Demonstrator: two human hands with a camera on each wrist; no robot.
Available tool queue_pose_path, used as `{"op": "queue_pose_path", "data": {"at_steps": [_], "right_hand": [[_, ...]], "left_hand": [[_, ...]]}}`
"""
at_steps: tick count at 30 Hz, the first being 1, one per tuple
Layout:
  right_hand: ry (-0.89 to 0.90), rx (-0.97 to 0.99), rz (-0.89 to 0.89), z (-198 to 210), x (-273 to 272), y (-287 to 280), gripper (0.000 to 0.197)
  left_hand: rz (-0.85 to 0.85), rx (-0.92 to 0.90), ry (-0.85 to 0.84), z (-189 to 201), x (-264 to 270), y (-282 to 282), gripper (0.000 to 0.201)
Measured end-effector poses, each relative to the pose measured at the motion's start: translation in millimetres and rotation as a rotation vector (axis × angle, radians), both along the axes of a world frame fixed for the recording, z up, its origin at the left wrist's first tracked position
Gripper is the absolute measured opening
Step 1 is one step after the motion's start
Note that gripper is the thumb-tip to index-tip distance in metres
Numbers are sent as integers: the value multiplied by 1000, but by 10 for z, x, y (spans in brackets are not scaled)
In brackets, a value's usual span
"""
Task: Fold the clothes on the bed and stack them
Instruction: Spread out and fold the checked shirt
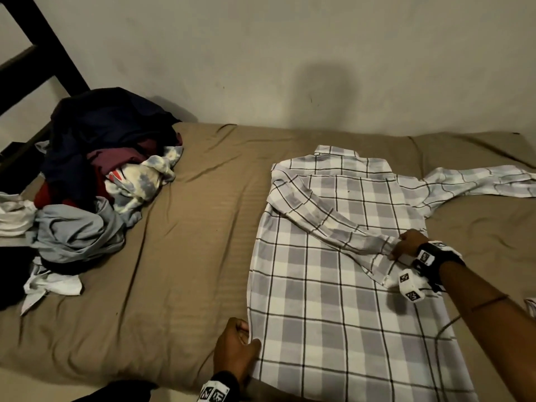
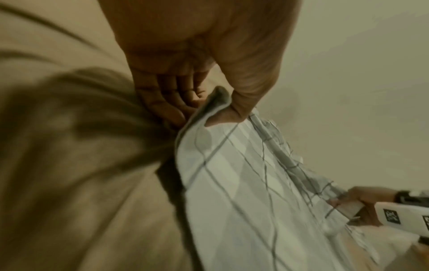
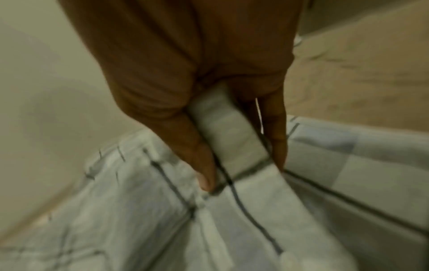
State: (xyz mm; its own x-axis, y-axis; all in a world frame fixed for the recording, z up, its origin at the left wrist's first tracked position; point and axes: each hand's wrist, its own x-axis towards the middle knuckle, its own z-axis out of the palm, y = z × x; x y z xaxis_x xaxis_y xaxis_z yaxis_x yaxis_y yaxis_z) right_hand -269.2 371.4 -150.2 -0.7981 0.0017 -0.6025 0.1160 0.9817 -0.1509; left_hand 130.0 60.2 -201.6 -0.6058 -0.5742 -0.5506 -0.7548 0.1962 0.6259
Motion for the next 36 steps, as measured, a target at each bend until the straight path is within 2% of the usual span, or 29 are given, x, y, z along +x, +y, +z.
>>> {"op": "queue_pose_path", "data": {"at_steps": [2, 4, 6, 9, 14, 16, 18, 21, 23, 26, 32, 36], "right_hand": [[10, -213, -103, 303, 4, 23, 27], [82, -481, -276, 644, -43, 66, 23], [194, -683, -376, 1060, -113, 16, 21], [261, -879, -360, 1682, -298, -196, 28], [306, -1201, -206, 2572, -507, -642, 46], [386, -1226, -169, 2943, -396, -831, 39], [407, -1281, -224, 3187, -432, -911, 35], [450, -1317, -240, 3345, -590, -835, 48], [485, -1323, -213, 3363, -663, -699, 50], [466, -1337, -270, 3371, -731, -469, 54], [524, -1255, -239, 3158, -1057, 57, 59], [535, -1215, -269, 3047, -1003, 178, 58]], "left_hand": [[55, 79, 95, 44, -29, 27, 33], [52, 87, 163, 95, -50, 80, 34], [40, 78, 217, 173, -67, 172, 43], [6, 87, 310, 351, -109, 350, 61], [-175, -34, 351, 609, -332, 821, 70], [-254, -94, 340, 665, -423, 1022, 73], [-293, -129, 335, 694, -494, 1196, 73], [-348, -152, 314, 692, -582, 1412, 74], [-390, -159, 285, 665, -632, 1536, 78], [-445, -150, 259, 629, -662, 1675, 80], [-543, -144, 186, 588, -645, 1805, 81], [-573, -124, 128, 536, -659, 1866, 84]]}}
